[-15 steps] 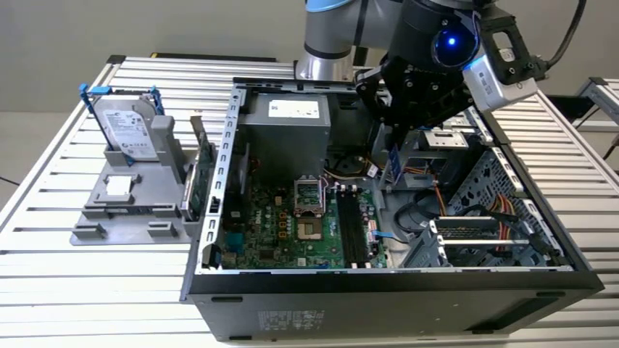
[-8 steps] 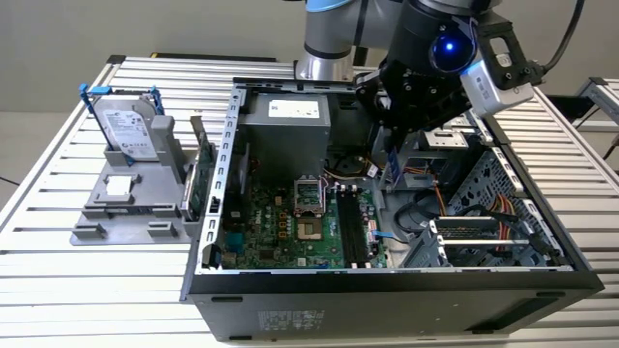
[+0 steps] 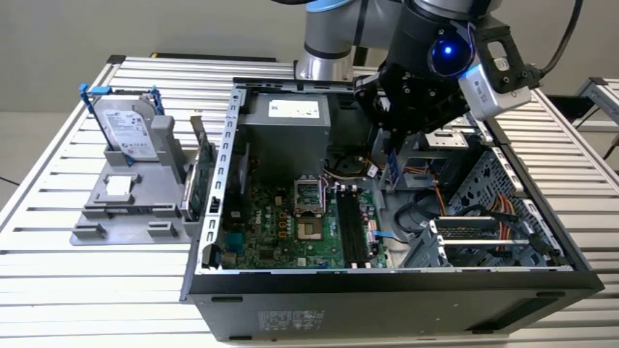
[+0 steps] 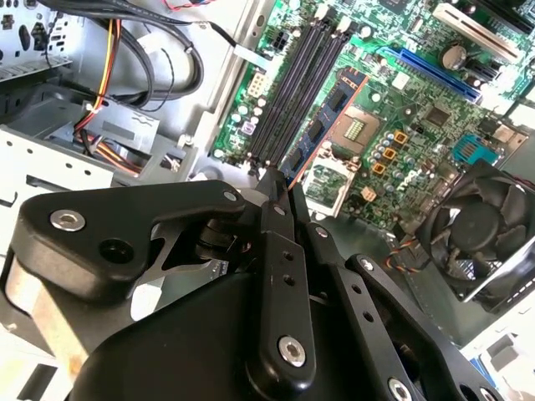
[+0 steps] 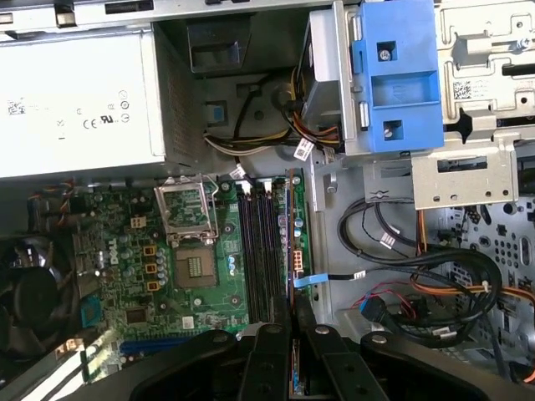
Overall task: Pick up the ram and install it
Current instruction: 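Insert the ram into the slot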
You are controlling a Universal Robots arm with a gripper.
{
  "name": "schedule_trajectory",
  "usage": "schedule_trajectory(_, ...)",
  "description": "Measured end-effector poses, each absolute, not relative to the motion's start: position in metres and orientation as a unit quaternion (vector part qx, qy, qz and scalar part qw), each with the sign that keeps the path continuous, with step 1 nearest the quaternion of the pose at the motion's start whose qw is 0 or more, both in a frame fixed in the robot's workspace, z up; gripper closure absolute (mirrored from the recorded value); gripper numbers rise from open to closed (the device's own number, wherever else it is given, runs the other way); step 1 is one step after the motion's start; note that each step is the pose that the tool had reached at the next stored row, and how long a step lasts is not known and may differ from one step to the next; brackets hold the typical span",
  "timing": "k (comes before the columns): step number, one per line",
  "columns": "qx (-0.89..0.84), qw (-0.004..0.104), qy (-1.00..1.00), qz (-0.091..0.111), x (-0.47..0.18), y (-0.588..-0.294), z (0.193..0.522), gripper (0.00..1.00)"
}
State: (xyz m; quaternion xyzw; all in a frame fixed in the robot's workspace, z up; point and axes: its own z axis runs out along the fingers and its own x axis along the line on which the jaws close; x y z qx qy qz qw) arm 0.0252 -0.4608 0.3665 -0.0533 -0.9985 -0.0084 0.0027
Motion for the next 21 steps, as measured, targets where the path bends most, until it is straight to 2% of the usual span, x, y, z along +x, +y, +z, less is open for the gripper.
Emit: schedule_trajectory(21, -0.026, 0.003, -1.000, -0.008, 0.0251, -0.4609, 0.3588, 1.00)
